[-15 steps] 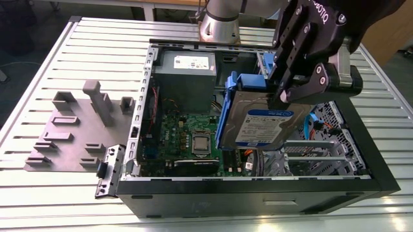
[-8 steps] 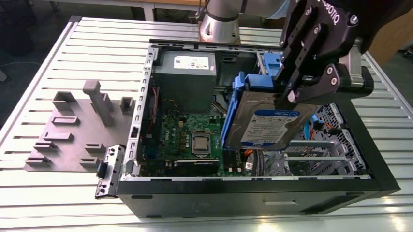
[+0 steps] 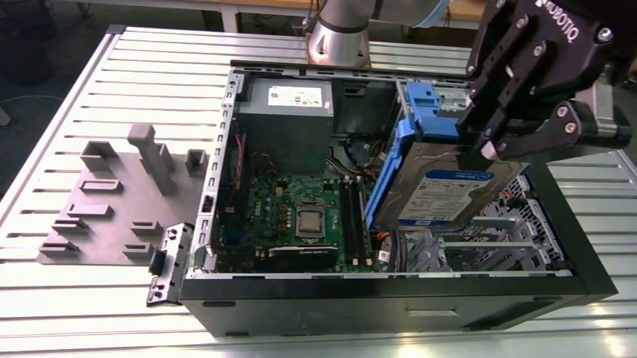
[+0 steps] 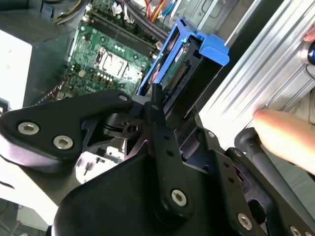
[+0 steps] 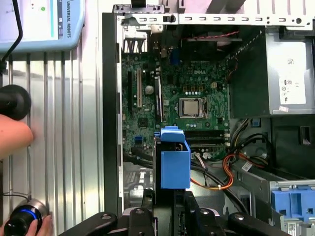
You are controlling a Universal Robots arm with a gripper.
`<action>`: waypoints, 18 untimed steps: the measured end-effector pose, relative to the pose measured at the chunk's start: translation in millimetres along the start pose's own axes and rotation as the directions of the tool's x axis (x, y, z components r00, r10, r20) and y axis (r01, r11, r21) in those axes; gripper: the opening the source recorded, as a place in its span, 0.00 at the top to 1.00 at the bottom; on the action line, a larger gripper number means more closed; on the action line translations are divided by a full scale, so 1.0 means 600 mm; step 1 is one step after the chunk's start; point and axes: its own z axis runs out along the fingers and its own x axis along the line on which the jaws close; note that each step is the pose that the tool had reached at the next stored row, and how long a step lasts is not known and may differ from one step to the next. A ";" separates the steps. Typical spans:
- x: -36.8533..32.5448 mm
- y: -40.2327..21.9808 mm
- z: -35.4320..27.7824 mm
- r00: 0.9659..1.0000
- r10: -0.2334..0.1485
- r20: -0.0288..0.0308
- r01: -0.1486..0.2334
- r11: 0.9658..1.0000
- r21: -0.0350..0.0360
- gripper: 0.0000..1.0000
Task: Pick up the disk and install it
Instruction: 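Pick up the disk, then insert the disk into the insertion slot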
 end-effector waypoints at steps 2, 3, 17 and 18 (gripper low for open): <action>-0.001 -0.010 0.000 1.000 0.000 0.000 0.000 1.000 0.000 0.65; -0.001 -0.015 -0.001 1.000 0.000 0.000 0.000 1.000 -0.001 0.65; -0.005 -0.095 -0.003 1.000 0.000 0.000 0.000 1.000 -0.006 0.65; -0.005 -0.101 -0.003 1.000 0.000 0.000 0.000 1.000 -0.007 0.65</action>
